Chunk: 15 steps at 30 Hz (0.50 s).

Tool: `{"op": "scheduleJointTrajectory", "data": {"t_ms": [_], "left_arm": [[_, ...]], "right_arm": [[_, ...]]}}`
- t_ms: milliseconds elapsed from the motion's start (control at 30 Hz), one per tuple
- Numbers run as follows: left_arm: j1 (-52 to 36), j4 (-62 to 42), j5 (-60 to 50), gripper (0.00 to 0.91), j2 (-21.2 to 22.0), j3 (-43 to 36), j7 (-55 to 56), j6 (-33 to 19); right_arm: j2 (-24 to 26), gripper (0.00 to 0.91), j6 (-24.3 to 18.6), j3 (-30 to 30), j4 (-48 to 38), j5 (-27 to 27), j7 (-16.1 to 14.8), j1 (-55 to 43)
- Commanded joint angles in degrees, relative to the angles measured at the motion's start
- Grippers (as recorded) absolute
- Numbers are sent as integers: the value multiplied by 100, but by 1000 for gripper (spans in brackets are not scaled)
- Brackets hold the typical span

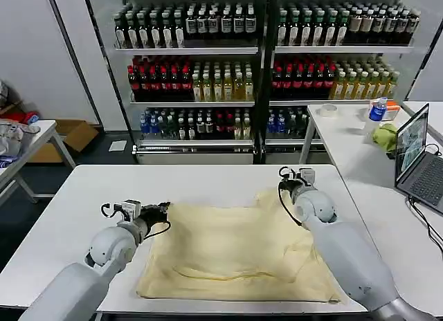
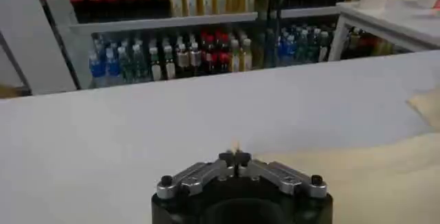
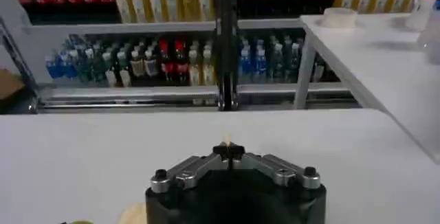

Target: Fold and organize the clothes.

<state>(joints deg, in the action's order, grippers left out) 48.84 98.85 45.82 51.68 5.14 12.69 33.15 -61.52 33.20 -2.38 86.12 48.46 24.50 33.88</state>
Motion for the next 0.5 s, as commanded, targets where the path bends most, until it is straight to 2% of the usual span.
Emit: {"op": "scheduleJointTrajectory", "data": {"t_ms": [33, 500], "left_arm": [[269, 595, 61, 10, -108, 192, -2, -2], [994, 1279, 189, 10, -339, 580, 30, 5]], "right_arm": [[373, 0, -2, -388, 1099, 53, 28, 609], [1091, 0, 3, -1201, 2675, 289, 103, 1950]]}}
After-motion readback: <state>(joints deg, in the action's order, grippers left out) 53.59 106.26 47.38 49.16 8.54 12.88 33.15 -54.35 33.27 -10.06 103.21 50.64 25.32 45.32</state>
